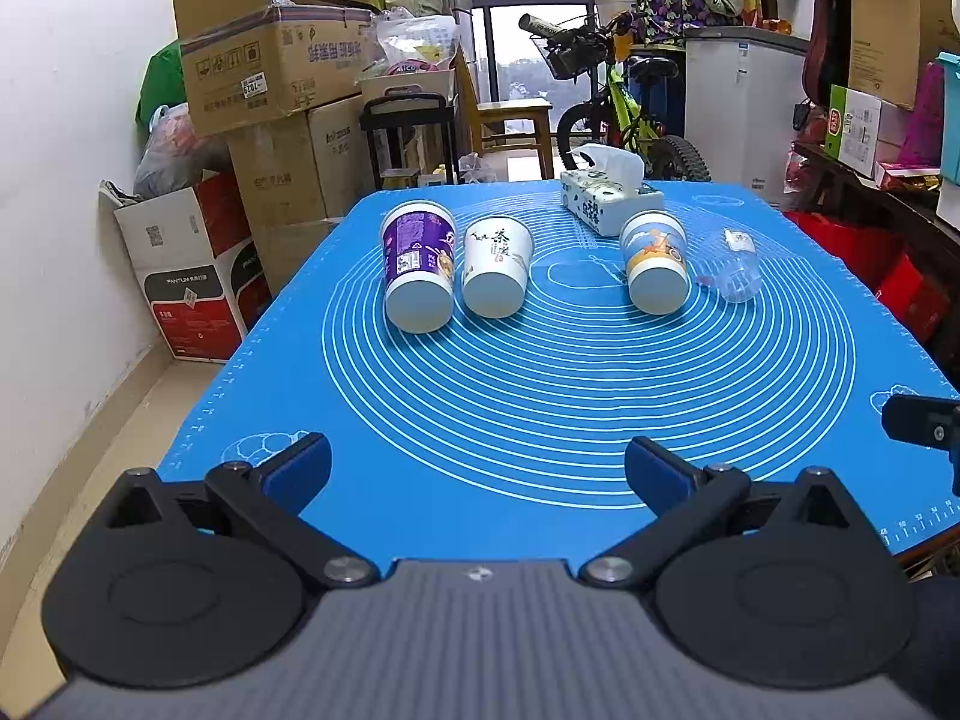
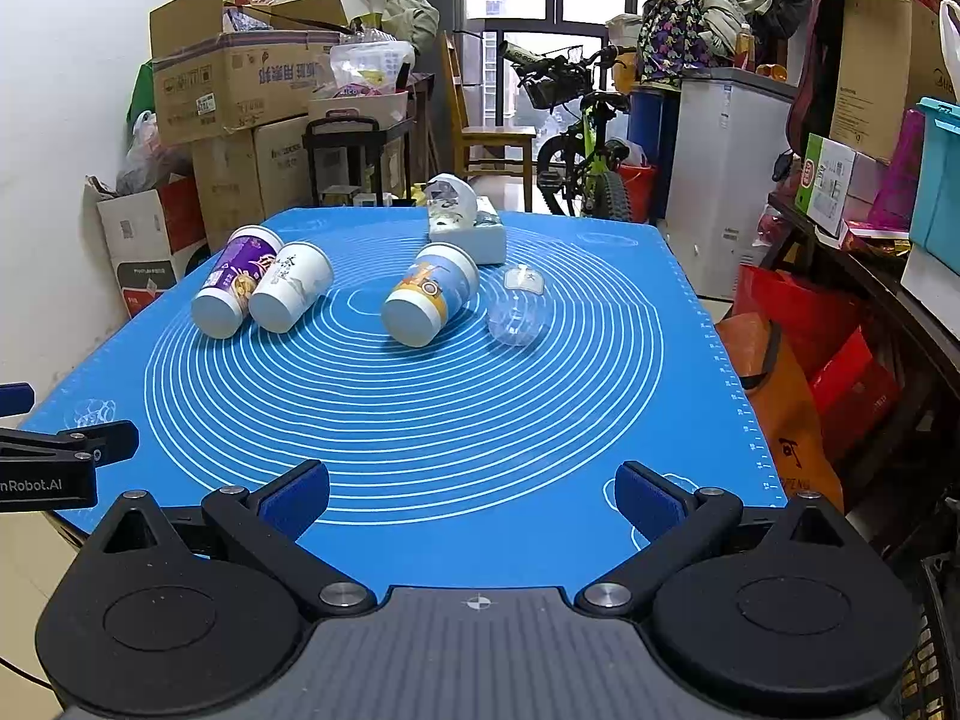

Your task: Flip cup upside down

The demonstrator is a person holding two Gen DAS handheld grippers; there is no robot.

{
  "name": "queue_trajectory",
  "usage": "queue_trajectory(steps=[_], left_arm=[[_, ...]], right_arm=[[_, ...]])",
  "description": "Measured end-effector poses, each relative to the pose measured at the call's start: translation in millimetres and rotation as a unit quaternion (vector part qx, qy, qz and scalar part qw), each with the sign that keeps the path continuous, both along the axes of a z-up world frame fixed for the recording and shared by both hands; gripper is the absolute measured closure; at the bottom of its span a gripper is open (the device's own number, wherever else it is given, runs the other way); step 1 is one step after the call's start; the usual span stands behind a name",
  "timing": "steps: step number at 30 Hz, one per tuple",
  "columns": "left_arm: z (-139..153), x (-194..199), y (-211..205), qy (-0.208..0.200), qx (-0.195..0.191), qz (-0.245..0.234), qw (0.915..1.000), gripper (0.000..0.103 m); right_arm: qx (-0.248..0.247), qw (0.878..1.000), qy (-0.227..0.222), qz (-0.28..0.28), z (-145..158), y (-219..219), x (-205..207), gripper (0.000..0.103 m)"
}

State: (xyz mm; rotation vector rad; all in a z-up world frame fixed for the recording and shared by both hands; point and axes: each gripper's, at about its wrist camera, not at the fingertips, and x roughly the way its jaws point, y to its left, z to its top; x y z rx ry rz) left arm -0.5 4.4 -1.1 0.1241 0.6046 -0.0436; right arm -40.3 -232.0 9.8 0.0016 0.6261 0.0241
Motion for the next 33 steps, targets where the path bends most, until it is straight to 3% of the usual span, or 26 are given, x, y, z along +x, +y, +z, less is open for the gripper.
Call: queue_trajectory(steps=[33], left_arm=[[-1.4, 1.5, 0.3, 0.0, 0.001, 0.003, 1.0, 0.0]], right_arm=[[-0.001, 1.0, 0.006, -0.001, -6.3, -0.9, 2.8, 0.002]])
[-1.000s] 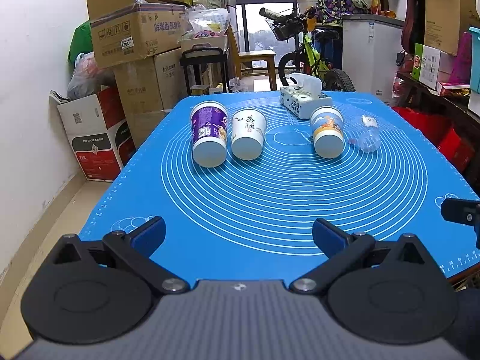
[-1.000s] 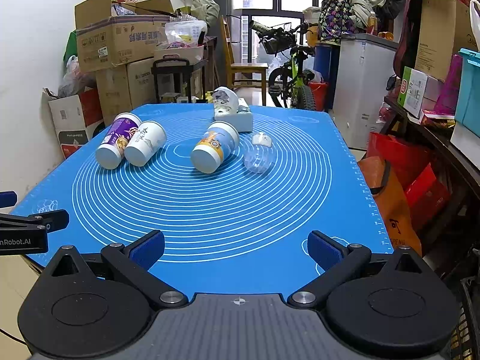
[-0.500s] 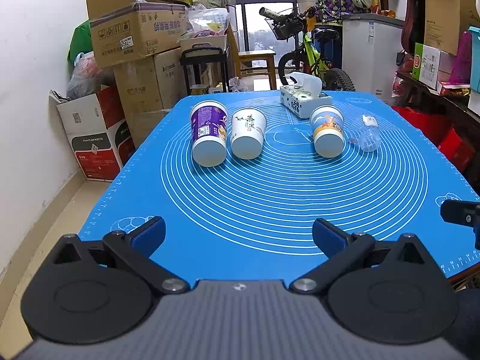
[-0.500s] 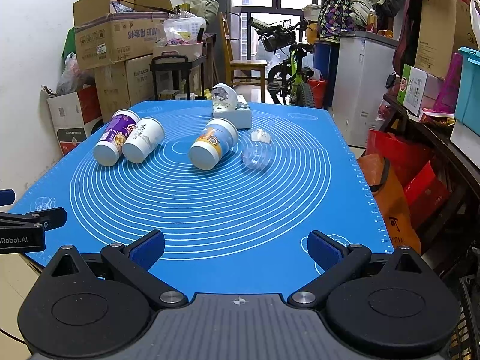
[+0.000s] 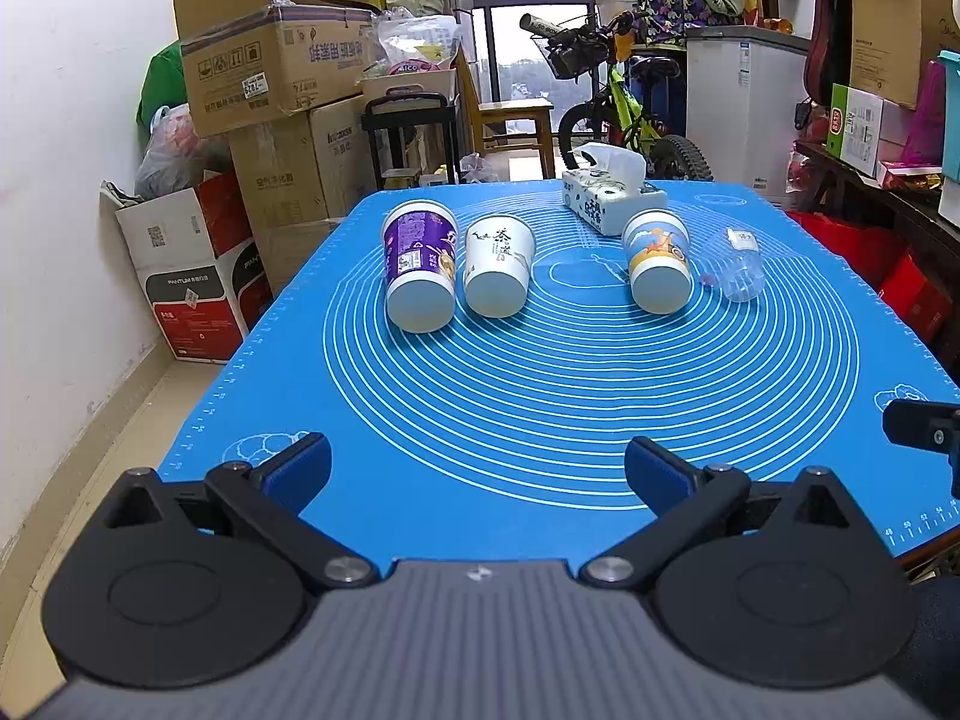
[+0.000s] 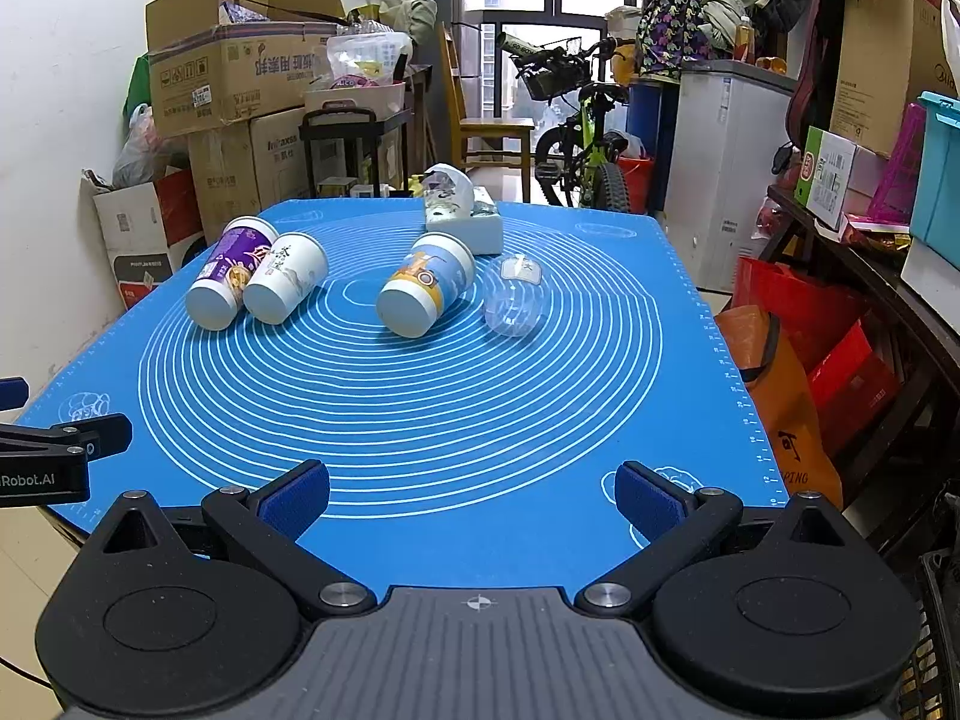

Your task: Flip cup upside down

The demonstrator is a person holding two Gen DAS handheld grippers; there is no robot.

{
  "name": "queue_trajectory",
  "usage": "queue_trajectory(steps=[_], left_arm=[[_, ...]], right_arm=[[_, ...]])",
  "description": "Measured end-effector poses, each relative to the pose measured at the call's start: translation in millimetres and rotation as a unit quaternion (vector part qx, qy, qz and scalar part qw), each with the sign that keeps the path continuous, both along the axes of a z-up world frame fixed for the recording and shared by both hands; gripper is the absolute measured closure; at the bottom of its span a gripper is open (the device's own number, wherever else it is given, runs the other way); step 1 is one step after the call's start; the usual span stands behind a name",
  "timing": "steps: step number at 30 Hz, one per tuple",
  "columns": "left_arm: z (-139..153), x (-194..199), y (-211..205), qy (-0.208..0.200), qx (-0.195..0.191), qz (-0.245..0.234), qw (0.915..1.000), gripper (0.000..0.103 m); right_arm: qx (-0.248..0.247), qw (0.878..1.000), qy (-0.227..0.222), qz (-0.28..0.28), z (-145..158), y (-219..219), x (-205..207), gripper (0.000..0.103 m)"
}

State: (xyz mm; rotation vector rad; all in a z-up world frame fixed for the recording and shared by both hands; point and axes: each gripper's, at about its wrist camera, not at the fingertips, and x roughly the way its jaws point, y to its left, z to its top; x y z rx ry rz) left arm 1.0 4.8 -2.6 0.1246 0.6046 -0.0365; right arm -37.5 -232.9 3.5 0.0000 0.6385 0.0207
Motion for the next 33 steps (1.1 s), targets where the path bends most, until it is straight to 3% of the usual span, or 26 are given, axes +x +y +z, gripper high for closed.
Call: queue_trajectory(steps=[33], left_arm=[[1.0, 10.0, 10.4, -0.005, -0.005, 0.006, 1.0, 0.0]], right_arm=[[0.004, 1.0, 0.003, 0.0, -3.1, 1.6, 7.6, 0.002]])
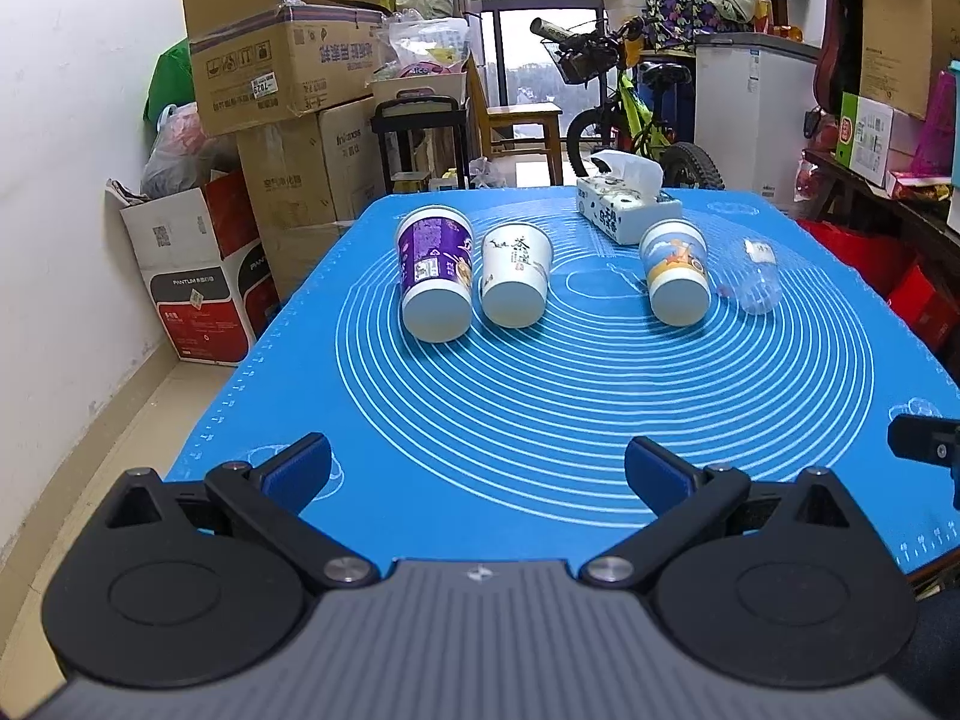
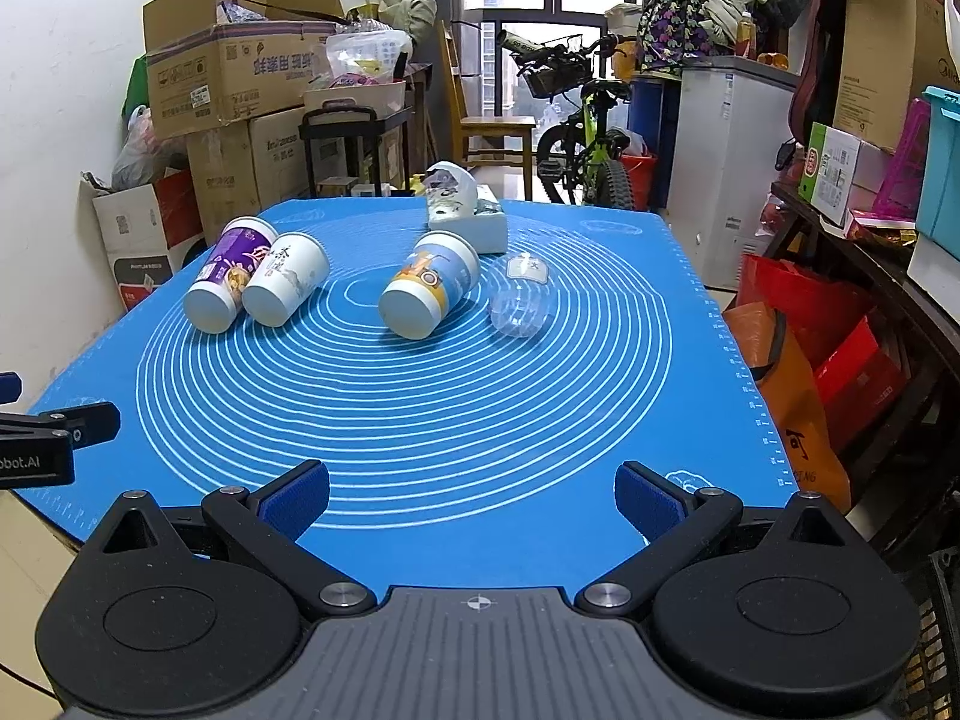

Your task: Flip cup upside down

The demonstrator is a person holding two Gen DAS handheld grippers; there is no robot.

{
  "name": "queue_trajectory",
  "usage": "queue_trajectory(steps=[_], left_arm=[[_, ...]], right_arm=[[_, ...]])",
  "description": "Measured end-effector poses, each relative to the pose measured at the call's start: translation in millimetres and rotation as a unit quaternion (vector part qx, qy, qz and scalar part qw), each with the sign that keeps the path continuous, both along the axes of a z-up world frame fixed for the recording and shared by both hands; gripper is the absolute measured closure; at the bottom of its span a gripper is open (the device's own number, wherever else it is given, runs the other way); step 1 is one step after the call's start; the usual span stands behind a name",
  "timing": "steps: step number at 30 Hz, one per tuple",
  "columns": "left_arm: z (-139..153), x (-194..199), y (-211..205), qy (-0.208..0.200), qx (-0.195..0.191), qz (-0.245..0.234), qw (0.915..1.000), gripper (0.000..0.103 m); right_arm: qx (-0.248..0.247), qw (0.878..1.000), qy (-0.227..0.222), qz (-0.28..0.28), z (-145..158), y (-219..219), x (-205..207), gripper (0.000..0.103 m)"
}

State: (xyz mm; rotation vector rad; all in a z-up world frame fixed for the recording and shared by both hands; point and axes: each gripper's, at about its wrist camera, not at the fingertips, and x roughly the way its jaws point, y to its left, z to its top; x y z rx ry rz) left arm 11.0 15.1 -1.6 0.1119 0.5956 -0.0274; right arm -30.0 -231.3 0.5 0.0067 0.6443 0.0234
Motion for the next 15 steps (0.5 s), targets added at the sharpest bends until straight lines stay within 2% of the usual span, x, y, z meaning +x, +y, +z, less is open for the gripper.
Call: queue_trajectory(steps=[5, 10, 15], left_arm=[[1.4, 20.6, 7.8, -0.019, -0.005, -0.006, 0.9998, 0.0], [-2.1, 68.3, 27.1, -0.018, -0.046, 0.022, 0.9985, 0.0], [-12.8, 115.6, 38.2, -0.02, -0.03, 0.045, 0.9983, 0.0]], right_arm=[[0.001, 1.0, -0.01, -0.001, 5.0, 1.1, 18.2, 0.002], [0.003, 1.0, -0.026, -0.009, 11.1, 3.3, 49.9, 0.002], [0.011, 0.999, -0.027, -0.021, 11.3, -1.0, 84.3, 0.002]])
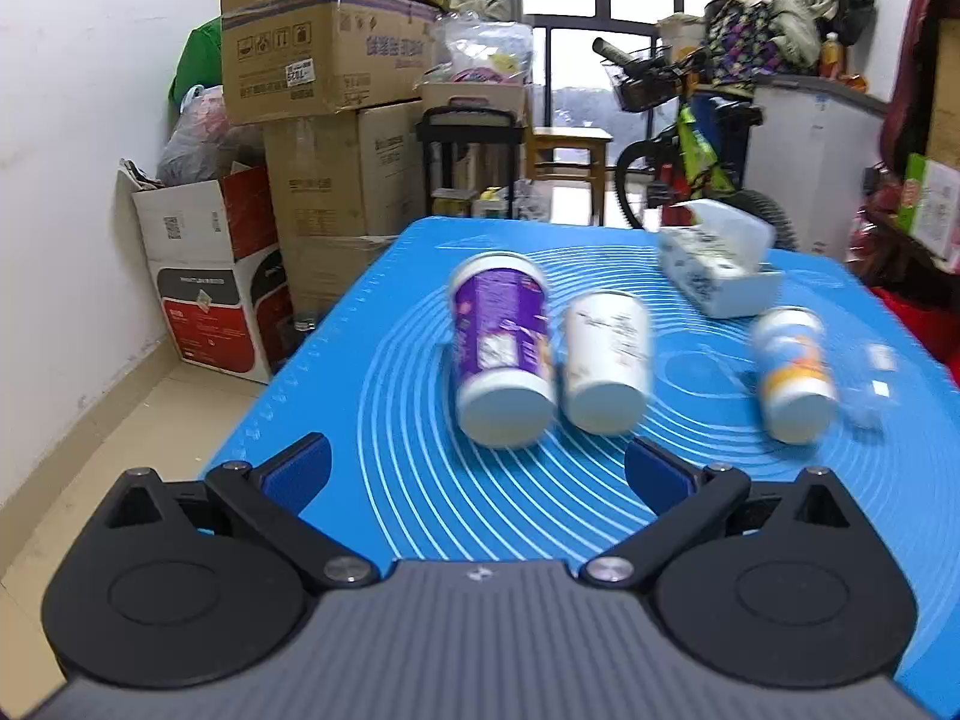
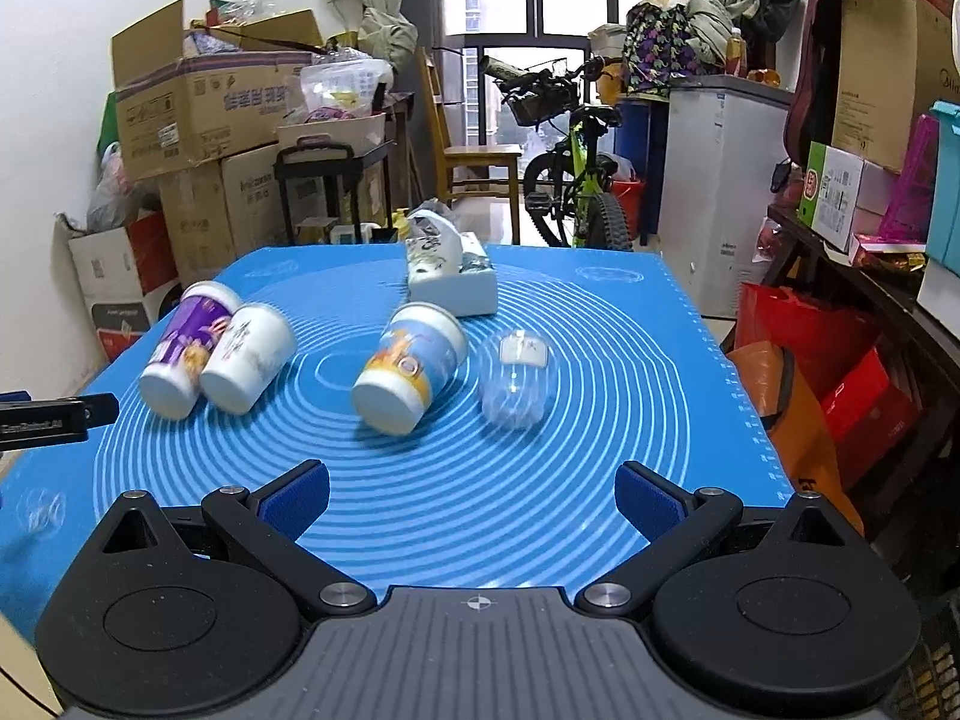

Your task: Flip cup upside down

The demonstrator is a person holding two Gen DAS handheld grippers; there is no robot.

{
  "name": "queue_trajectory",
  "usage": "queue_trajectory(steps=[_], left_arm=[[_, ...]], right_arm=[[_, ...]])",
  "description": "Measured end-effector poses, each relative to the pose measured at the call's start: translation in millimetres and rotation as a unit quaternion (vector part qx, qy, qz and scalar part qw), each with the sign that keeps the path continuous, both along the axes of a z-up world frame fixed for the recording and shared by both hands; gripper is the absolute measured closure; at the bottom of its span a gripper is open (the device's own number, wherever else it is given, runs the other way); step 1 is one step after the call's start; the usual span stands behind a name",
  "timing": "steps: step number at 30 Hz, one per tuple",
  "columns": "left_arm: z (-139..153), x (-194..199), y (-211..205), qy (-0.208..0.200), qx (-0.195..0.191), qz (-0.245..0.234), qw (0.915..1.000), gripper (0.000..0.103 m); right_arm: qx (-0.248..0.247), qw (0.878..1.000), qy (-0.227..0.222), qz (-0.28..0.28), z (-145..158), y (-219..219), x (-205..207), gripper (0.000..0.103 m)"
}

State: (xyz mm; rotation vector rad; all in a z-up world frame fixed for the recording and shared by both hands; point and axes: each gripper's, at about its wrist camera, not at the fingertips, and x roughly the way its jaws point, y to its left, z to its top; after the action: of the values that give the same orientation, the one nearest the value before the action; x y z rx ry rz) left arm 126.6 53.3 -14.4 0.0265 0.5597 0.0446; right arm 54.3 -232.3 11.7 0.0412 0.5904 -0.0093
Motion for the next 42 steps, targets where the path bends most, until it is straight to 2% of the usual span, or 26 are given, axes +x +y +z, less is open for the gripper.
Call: queue_trajectory(steps=[3, 11, 16, 20, 21, 23, 26, 28, 29, 32, 36, 38, 42], left_arm=[[-7.7, 24.5, 5.9, 0.002, 0.002, 0.014, 0.9999, 0.0], [-15.6, 71.8, 18.2, -0.001, -0.025, 0.031, 0.9992, 0.001], [-21.6, 88.0, 15.4, 0.006, -0.038, 0.018, 0.9991, 0.001], [-27.1, 98.6, 13.1, 0.028, -0.059, 0.006, 0.9978, 0.001], [-30.1, 102.1, 12.2, 0.038, -0.061, 0.009, 0.9974, 0.002], [-34.6, 105.7, 11.4, 0.05, -0.066, 0.013, 0.9965, 0.012], [-38.4, 108.8, 13.4, 0.063, -0.086, 0.009, 0.9943, 0.022], [-39.0, 108.2, 14.7, 0.065, -0.099, -0.002, 0.993, 0.037], [-38.6, 107.2, 14.5, 0.065, -0.105, -0.01, 0.9923, 0.039], [-36.0, 104.5, 8.8, 0.063, -0.079, -0.006, 0.9949, 0.039], [-29.7, 96.7, 9.3, 0.056, -0.071, -0.001, 0.9959, 0.04], [-21.3, 84.1, 8.5, 0.046, -0.066, 0.0, 0.9968, 0.04], [-4.8, 49.6, -1.2, 0.031, -0.064, -0.026, 0.9971, 0.04]], right_arm=[[0.009, 1.0, 0.0, -0.007, -3.0, -4.2, 17.5, 0.002], [0.027, 0.999, 0.01, -0.021, -21.4, -15.7, 45.0, 0.002], [0.035, 0.999, 0.025, -0.025, -34.7, -19.5, 51.5, 0.002], [0.035, 0.999, 0.03, -0.028, -40.2, -19.6, 52.4, 0.002], [0.036, 0.998, 0.03, -0.029, -40.9, -19.9, 52.7, 0.002], [0.036, 0.998, 0.03, -0.028, -42.0, -19.9, 53.4, 0.002], [0.034, 0.999, 0.031, -0.027, -43.5, -19.4, 53.7, 0.002], [0.033, 0.999, 0.032, -0.027, -44.3, -18.7, 54.0, 0.002], [0.033, 0.999, 0.033, -0.027, -44.8, -18.5, 54.0, 0.002], [0.035, 0.998, 0.033, -0.027, -45.5, -18.2, 53.1, 0.002], [0.033, 0.999, 0.031, -0.028, -43.5, -17.7, 50.0, 0.002], [0.031, 0.999, 0.03, -0.027, -41.3, -17.2, 47.2, 0.002], [0.029, 0.999, 0.026, -0.024, -34.7, -16.4, 38.0, 0.002]])
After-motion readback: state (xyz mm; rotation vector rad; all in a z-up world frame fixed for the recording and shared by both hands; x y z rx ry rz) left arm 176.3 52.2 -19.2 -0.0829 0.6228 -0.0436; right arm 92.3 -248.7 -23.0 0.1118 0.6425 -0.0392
